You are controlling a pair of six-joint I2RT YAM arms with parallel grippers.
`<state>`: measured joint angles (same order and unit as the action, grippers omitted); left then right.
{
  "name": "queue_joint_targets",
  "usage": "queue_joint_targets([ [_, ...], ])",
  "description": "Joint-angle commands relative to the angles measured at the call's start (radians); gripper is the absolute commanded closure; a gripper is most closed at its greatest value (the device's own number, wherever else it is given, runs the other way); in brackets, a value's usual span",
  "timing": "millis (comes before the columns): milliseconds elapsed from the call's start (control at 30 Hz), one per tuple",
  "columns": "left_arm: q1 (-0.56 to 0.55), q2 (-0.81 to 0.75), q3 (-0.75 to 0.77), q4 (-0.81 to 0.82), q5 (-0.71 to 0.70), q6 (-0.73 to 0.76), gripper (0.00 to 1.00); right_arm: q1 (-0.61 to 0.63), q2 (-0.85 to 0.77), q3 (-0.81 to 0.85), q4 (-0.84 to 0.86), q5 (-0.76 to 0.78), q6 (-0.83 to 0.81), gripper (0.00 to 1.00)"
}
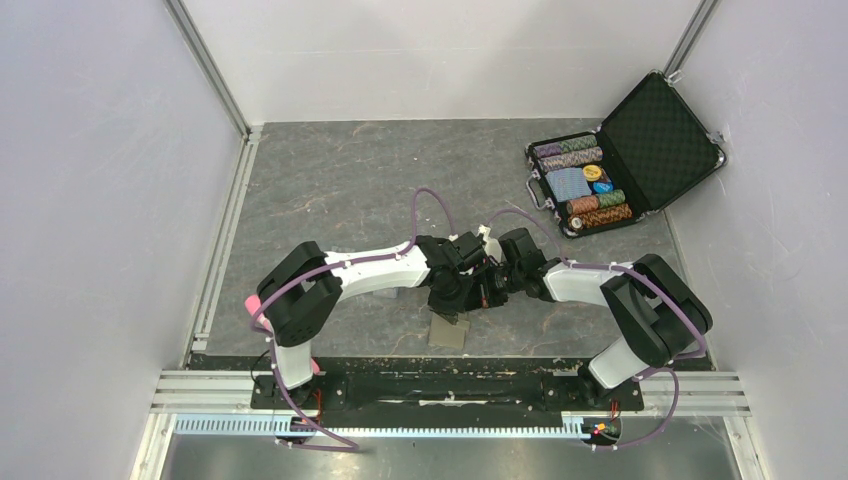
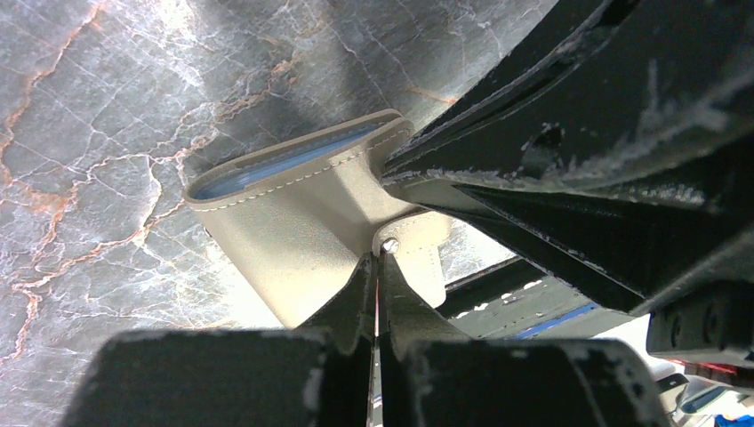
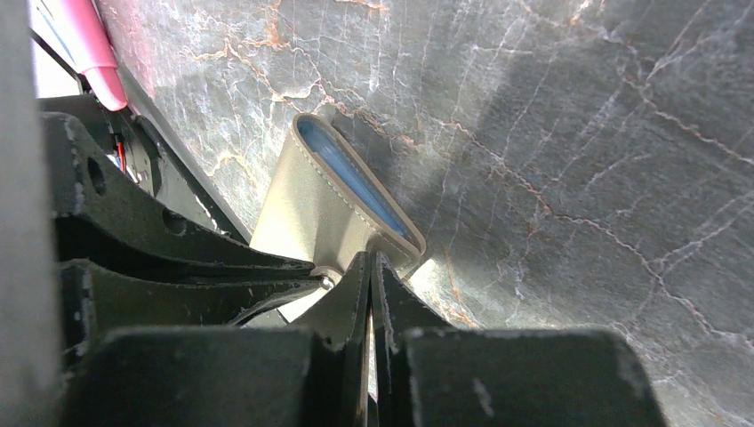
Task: Put the credit cards into the card holder
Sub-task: Close the card holder at the center of the board.
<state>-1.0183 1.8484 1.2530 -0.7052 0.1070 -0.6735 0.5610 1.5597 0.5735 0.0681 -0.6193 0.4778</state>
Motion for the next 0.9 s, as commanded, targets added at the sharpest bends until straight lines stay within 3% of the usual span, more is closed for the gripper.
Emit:
queue_joint_targets([
  [0,-0.002,-0.031,-0.019,-0.027,-0.022,-0.023,0.98,0.014,0.01,-0.027,-0.056,0.061,-0.036,1.0],
  [867,-0.012,-0.076,-0.016,-0.009,0.008,-0.041,0.98,0.014,0.001,-0.038,-0.064,0.062,-0.04,1.0],
])
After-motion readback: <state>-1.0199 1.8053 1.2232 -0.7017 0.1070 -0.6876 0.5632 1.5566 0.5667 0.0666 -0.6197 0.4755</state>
